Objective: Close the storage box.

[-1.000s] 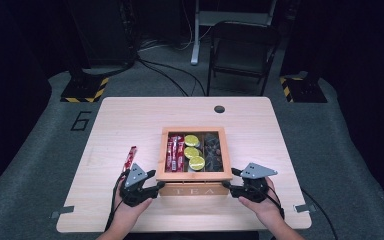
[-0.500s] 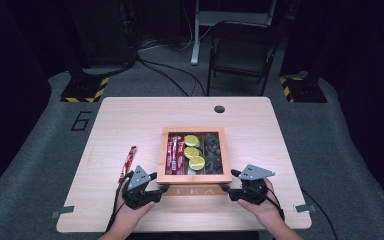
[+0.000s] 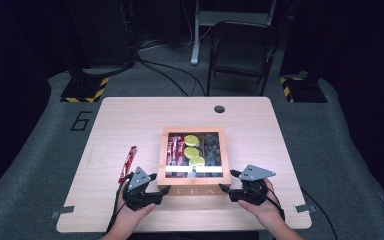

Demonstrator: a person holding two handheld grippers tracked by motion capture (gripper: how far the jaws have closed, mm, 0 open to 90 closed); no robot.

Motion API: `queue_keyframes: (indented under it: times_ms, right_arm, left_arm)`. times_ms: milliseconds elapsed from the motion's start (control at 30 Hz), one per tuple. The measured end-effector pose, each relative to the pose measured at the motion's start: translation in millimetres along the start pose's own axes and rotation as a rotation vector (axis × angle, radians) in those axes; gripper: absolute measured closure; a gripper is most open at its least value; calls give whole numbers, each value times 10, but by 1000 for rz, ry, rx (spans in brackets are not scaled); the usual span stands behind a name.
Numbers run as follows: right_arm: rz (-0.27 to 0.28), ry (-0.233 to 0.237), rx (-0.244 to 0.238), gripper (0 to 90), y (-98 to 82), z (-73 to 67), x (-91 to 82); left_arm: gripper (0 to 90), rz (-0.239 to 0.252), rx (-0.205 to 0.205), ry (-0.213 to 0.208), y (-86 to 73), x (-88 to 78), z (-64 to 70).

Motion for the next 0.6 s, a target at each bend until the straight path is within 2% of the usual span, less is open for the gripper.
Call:
queue_keyframes:
  times_ms: [167,300,600]
  right_arm:
    - [2,-4,0,328,-4,0,16]
    - [10,3,-3,327,14,7,0]
    - [44,-12,25,327,113,78,-95]
  left_arm:
    - [301,-10,-2,-7,-4,4,3]
    - [302,7,-16,-8,17,-16,8]
    - [309,15,-24,-2,110,-129,-80]
Point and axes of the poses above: each handheld gripper's, and its own axes: x roughly forward along the jaws, y roughly out of its top, z roughly to its right, the point moved 5 cm from there along x, roughly forward along the jaws, and after that the axes turned 2 degrees about -z, right-handed, at the moved point
